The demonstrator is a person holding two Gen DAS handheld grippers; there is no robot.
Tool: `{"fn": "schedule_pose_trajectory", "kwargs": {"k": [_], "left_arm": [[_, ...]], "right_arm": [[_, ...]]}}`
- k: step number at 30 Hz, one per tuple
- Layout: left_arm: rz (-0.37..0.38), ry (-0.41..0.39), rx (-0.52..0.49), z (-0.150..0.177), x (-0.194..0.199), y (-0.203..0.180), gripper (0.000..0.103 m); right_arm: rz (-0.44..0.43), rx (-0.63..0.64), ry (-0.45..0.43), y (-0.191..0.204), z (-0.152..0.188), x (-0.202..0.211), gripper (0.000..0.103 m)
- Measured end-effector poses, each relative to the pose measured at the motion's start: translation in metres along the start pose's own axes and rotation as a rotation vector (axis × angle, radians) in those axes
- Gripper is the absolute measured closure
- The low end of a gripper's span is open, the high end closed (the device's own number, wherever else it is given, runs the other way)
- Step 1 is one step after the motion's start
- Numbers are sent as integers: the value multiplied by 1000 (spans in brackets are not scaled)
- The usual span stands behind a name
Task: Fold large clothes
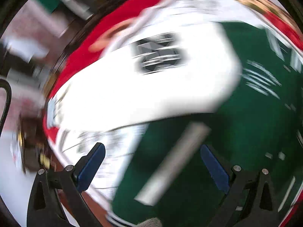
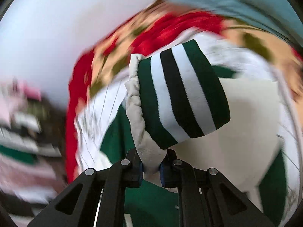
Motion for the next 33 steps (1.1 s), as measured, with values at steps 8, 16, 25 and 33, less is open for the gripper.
{"fn": "schedule_pose_trajectory", "kwargs": {"k": [8,16,25,33], "left_arm": [[-1,150,332,-16,-69,137,0],[250,307,745,-25,-129,191,1],[124,68,814,-106,-139,201,70],[149,-125,735,-186,-109,214,99]], "right_arm": [[-69,345,378,132,91,-157,56],[-272,181,295,91,119,-76,21],[-154,135,336,53,122,-80,21],[-156,231,311,102,107,-85,22]]}}
Point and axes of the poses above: each gripper's, at about its wrist camera, not at the fingertips, and x roughly against the way its jaws point, y to its left, z to its underside, the point moved 2 cm from there along -x, roughly the way its jaws point, and after that the axes turned 12 degrees about x, right-handed, at the moved point
